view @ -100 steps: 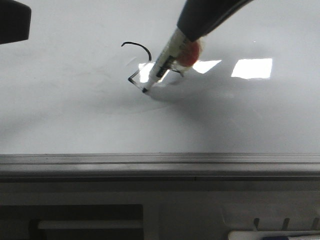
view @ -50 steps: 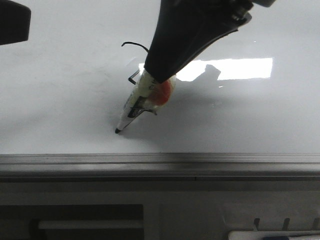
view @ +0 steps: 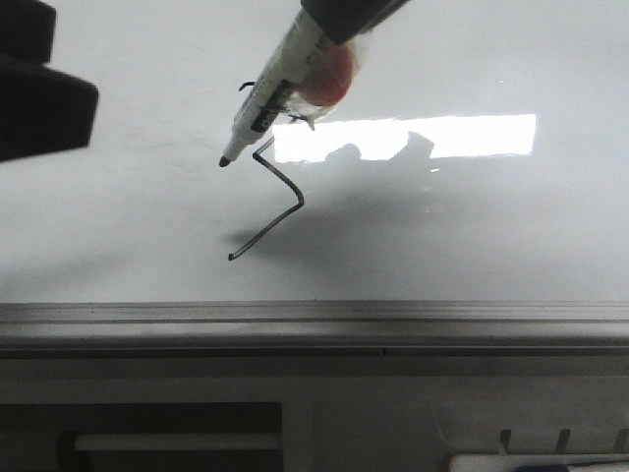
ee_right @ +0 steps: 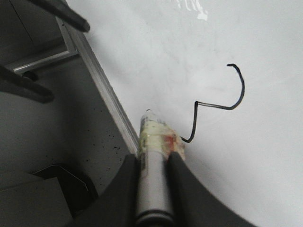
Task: Write number 3 on whiteboard
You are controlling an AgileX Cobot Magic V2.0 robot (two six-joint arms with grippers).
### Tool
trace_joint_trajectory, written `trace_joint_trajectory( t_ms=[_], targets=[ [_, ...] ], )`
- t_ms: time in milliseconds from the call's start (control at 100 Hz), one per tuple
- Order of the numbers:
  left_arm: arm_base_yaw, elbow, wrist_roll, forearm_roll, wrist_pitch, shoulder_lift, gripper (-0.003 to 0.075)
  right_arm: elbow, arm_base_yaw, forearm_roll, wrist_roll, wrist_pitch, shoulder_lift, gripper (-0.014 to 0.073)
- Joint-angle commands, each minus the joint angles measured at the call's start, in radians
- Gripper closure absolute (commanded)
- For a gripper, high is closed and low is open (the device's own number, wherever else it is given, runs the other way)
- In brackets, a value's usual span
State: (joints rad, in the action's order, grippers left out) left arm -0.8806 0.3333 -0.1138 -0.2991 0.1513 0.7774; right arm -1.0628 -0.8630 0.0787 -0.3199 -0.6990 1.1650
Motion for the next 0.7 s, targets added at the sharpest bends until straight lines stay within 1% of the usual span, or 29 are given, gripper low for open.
trace_joint_trajectory(
  t_ms=[0, 140, 430, 550, 600, 650, 670, 690],
  targets=[
    [-0.030, 0.026, 0.010, 0.002, 0.102, 0.040, 0.0336, -0.031, -0.019, -0.001, 0.001, 0.054, -0.024, 0.0635],
    [-0.033, 0.031, 0.010, 0.002, 0.164, 0.090, 0.0336, -0.031, -0.071, -0.001, 0.001, 0.065, -0.024, 0.0635],
    [-0.033, 0.084, 0.010, 0.000, 0.166, 0.175, 0.0336, -0.031, -0.135, 0.002, 0.001, 0.067, 0.015, 0.0635],
    [-0.033, 0.084, 0.010, 0.000, 0.156, 0.185, 0.0339, -0.031, -0.142, 0.002, 0.001, 0.082, 0.015, 0.0635],
    [-0.033, 0.084, 0.010, 0.000, 0.143, 0.185, 0.0366, -0.031, -0.142, 0.002, 0.001, 0.088, 0.015, 0.0635],
    [-0.033, 0.084, 0.010, 0.000, 0.128, 0.185, 0.0424, -0.031, -0.142, 0.002, 0.001, 0.089, 0.015, 0.0635],
    [-0.033, 0.084, 0.010, 0.000, 0.120, 0.185, 0.0471, -0.031, -0.142, 0.002, 0.001, 0.089, 0.015, 0.0635],
    [-0.033, 0.084, 0.010, 0.000, 0.118, 0.185, 0.0498, -0.031, -0.142, 0.002, 0.001, 0.089, 0.015, 0.0635]
  ],
)
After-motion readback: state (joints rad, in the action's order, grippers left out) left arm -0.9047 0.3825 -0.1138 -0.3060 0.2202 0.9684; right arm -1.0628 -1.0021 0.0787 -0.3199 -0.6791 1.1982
